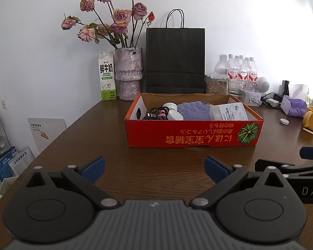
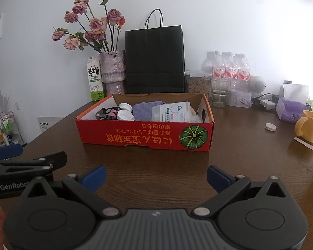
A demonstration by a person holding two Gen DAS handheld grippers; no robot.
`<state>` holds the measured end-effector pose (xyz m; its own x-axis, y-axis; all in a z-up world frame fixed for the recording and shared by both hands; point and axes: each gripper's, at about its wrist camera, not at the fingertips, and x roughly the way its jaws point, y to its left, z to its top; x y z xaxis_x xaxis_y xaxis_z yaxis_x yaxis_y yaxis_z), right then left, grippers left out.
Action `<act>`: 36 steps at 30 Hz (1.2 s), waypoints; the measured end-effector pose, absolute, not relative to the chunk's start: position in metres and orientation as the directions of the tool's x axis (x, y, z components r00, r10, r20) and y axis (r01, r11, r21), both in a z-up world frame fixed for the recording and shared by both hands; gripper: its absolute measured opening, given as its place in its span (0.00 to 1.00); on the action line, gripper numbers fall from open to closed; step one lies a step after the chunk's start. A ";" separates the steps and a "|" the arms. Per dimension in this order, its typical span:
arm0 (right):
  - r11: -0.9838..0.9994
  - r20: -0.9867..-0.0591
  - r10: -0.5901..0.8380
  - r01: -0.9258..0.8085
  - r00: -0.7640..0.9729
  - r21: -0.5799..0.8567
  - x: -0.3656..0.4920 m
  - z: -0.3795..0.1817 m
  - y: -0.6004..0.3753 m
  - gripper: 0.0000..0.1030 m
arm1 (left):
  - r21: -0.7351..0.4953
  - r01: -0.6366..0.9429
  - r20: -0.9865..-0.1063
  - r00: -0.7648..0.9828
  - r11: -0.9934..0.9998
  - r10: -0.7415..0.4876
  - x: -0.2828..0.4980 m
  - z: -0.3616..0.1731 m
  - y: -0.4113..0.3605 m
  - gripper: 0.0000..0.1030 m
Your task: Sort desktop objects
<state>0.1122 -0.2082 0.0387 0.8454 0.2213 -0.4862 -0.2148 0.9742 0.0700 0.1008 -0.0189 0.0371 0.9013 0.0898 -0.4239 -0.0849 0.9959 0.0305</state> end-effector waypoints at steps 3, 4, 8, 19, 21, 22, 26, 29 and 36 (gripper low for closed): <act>0.974 -0.487 0.220 -0.213 0.845 0.071 0.112 0.038 -0.208 1.00 | 0.031 -0.085 -0.425 0.901 0.996 0.090 0.101 0.037 -0.019 1.00; 0.975 -0.487 0.219 -0.212 0.845 0.070 0.112 0.038 -0.208 1.00 | 0.032 -0.086 -0.426 0.900 0.996 0.092 0.101 0.038 -0.019 1.00; 0.976 -0.492 0.213 -0.206 0.844 0.071 0.109 0.038 -0.208 1.00 | 0.029 -0.097 -0.437 0.894 0.995 0.099 0.096 0.038 -0.019 1.00; 0.977 -0.508 0.210 -0.199 0.835 0.077 0.088 0.033 -0.210 1.00 | 0.037 -0.109 -0.433 0.894 0.993 0.114 0.077 0.033 -0.021 1.00; 0.977 -0.509 0.212 -0.199 0.834 0.081 0.088 0.033 -0.210 1.00 | 0.038 -0.111 -0.431 0.895 0.993 0.116 0.076 0.032 -0.021 1.00; 0.977 -0.509 0.213 -0.199 0.834 0.082 0.088 0.033 -0.210 1.00 | 0.038 -0.112 -0.431 0.895 0.993 0.117 0.076 0.033 -0.021 1.00; 0.977 -0.509 0.213 -0.199 0.834 0.082 0.088 0.032 -0.210 1.00 | 0.040 -0.113 -0.431 0.894 0.993 0.119 0.076 0.032 -0.021 1.00; 0.976 -0.509 0.213 -0.199 0.834 0.084 0.089 0.032 -0.210 1.00 | 0.040 -0.113 -0.431 0.895 0.993 0.119 0.076 0.032 -0.021 1.00; 0.976 -0.509 0.214 -0.199 0.834 0.084 0.089 0.032 -0.210 1.00 | 0.040 -0.113 -0.430 0.895 0.993 0.119 0.076 0.033 -0.021 1.00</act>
<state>0.0887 -0.2102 0.0321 0.8340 0.2137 -0.5087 -0.1990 0.9764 0.0839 0.0755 -0.0209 0.0326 0.8950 0.1189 -0.4299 -0.1127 0.9928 0.0400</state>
